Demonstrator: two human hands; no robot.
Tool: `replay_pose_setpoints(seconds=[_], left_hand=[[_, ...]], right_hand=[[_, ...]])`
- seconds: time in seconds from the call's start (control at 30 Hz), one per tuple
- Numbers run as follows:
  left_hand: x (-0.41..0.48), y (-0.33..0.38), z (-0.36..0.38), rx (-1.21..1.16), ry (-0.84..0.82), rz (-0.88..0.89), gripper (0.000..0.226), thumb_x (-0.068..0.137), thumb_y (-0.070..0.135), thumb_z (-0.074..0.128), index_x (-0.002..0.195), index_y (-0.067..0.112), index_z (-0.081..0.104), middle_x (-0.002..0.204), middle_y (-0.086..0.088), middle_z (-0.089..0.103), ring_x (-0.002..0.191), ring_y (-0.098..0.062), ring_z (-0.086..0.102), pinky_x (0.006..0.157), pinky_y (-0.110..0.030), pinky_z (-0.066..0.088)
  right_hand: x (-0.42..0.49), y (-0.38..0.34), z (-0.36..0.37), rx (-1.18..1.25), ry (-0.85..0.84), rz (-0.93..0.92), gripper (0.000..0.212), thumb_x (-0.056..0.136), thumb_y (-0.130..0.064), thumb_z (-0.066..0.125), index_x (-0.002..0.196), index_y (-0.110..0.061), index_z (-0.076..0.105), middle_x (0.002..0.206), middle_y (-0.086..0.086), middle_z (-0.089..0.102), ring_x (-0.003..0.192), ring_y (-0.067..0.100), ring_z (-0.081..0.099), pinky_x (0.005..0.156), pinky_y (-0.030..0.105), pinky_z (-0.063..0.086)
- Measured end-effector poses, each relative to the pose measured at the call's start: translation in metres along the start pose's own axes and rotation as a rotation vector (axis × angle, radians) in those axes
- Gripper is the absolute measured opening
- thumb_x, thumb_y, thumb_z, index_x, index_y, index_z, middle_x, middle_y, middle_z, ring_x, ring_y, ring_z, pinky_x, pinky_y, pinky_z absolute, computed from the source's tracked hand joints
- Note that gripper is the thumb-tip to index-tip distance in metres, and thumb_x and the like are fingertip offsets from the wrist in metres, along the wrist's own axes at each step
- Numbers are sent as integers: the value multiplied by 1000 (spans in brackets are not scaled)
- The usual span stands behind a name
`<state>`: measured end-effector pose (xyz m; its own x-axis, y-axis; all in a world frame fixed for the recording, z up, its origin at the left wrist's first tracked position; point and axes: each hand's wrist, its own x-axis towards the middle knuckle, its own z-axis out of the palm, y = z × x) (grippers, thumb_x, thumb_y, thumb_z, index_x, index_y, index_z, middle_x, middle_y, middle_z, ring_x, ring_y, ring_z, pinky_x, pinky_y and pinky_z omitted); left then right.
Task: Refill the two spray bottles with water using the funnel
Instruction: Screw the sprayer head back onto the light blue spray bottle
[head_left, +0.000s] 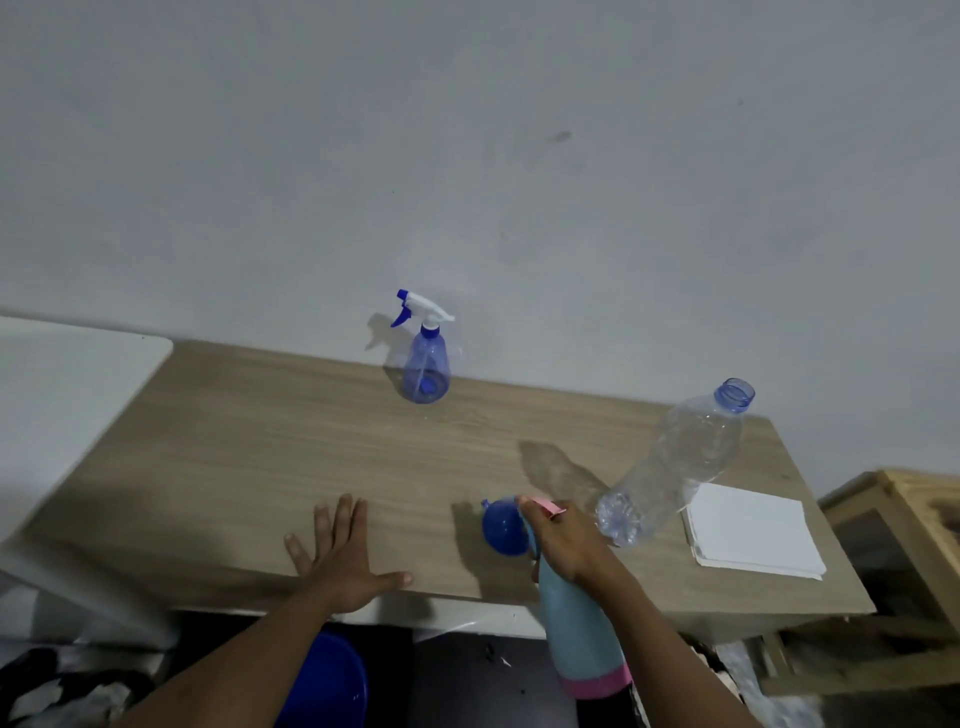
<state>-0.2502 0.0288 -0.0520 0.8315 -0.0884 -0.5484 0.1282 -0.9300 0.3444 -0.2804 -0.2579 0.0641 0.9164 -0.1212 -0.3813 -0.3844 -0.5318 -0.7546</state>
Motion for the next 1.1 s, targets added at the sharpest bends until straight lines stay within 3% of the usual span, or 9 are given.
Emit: replay_pose_setpoints(seconds=[0.07,0.13,0.3,0.43,0.57,0.67,0.8,0.9,1.1], left_hand=[[1,0,-2,0,0,1,151,42,104,41,149,26,-31,154,5,-43,142,-27,-41,109,-67,-23],[2,0,-5,1,6,13,150,44,101,48,149,28,-31,155,5,-42,141,-27,-42,109,-67,-23],[6,1,-14,6,24,45,162,31,103,52,150,28,-29,156,5,-41,140,-26,-43,108,-67,-25],[13,4,-15,58,124,59,161,28,107,44,155,29,-17,161,5,-30,145,-27,-36,111,-67,-20],[17,9,-8,103,300,33,150,33,110,30,157,30,3,166,8,-7,152,-26,-18,115,-67,-10],[20,12,-6,136,321,12,148,34,111,27,157,30,4,166,8,-3,152,-26,-14,116,-66,-8],[24,12,-6,148,329,4,146,36,111,27,156,31,4,165,8,-3,152,-25,-14,116,-66,-7],[26,12,-6,133,334,1,145,37,110,29,156,31,6,165,8,-1,152,-24,-14,116,-66,-8],[26,12,-7,121,358,18,145,36,110,34,155,28,20,164,7,12,153,-27,-3,116,-68,-2]], right_hand=[[8,8,1,-12,93,59,55,98,-55,46,72,-10,64,66,12,67,67,33,70,77,51,59],[10,12,-2,-55,168,82,54,102,-49,42,69,-10,61,67,9,66,68,27,67,73,44,56],[15,12,-13,-23,335,0,38,101,-51,42,96,-17,57,84,4,66,75,18,64,68,37,53],[29,-17,-22,157,355,-71,26,101,-45,50,96,-20,45,85,12,65,74,35,69,62,47,60],[64,-54,-41,130,464,-264,25,99,-36,58,89,-13,54,85,9,66,75,25,66,63,36,51],[99,-72,-50,25,497,-365,21,97,-30,63,87,-12,65,85,5,65,74,14,56,62,19,40],[156,-82,-46,-33,432,-382,18,95,-27,65,100,-13,75,101,2,70,79,8,58,66,5,40],[191,-89,-38,-50,414,-409,20,96,-26,64,105,-11,75,106,7,71,83,12,58,68,6,40],[242,-110,-32,-114,370,-400,20,94,-29,66,104,-15,76,107,9,70,88,22,64,75,28,47]])
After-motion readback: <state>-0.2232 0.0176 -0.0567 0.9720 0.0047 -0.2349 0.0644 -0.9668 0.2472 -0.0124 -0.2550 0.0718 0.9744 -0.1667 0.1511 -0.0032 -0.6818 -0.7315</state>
